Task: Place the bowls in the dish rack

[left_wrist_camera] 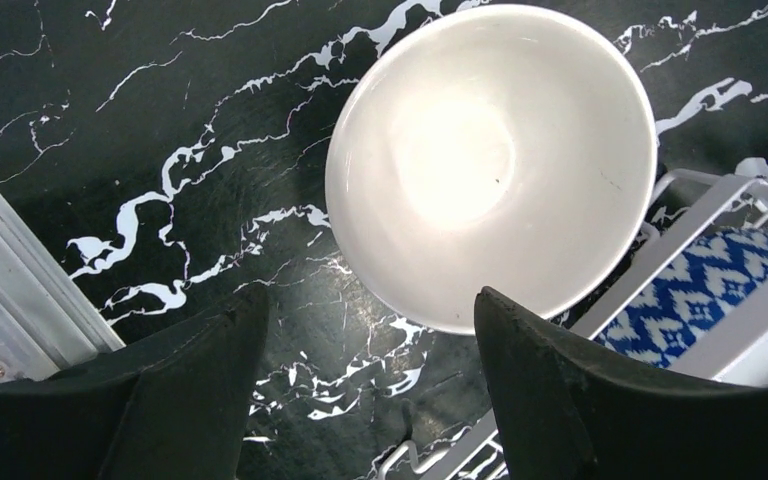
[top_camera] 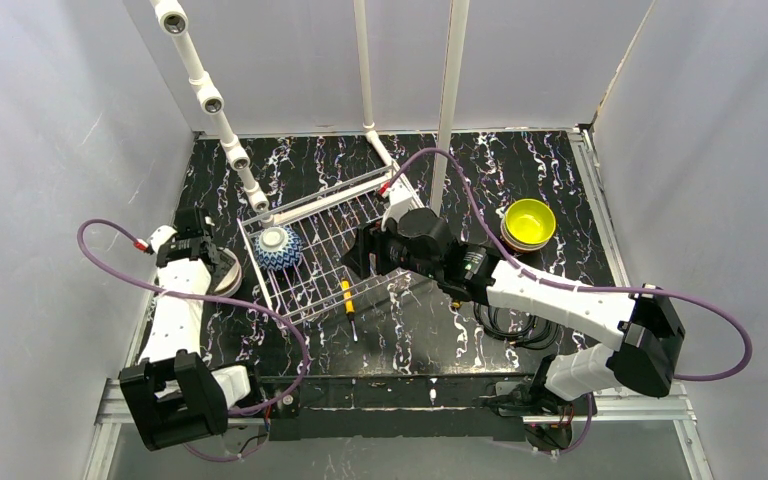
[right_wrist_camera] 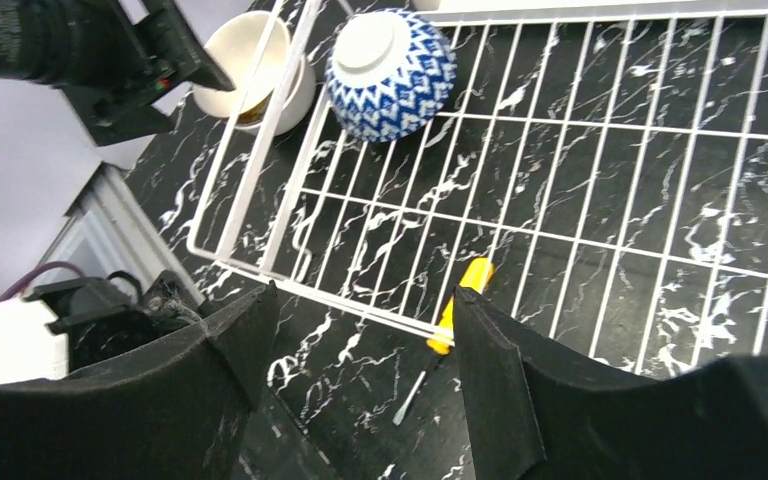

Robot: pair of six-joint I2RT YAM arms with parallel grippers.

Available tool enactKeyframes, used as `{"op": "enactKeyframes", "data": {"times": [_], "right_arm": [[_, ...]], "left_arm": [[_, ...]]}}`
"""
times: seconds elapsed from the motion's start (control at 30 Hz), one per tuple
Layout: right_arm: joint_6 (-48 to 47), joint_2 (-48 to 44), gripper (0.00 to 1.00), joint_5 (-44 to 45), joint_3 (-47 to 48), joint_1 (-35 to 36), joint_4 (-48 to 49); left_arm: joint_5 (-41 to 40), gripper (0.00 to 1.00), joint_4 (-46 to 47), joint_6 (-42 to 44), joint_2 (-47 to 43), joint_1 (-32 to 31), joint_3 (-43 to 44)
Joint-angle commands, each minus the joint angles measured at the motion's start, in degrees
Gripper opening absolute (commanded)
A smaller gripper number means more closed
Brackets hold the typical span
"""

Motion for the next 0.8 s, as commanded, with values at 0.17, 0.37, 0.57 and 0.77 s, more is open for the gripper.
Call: {"op": "enactKeyframes", "data": {"times": [0.17,0.37,0.57,0.77], "right_arm": [[3.8,-1.5,0.73,-7.0,5.1,-0.1,0.8],[3.9,-0.6,0.72,-4.5,7.6,-0.1,-3.0],[3.5,-0.8,0.73,-1.8,9.2,-0.3,-4.5],[4.9,-1.0,0.73,-1.1,8.6,-0.2,-4.2]], "left_arm": [[-4.5,0.67,4.5,-4.2,5.4,1.5,-1.1],[-3.9,0.49,4.9,-6.9,8.6,2.9,-1.3],[-4.2,0.27,4.9,-6.6,8.3,3.2,-1.4],[-5.5,0.0,2.8,-5.8,6.2,3.2,0.5]]}}
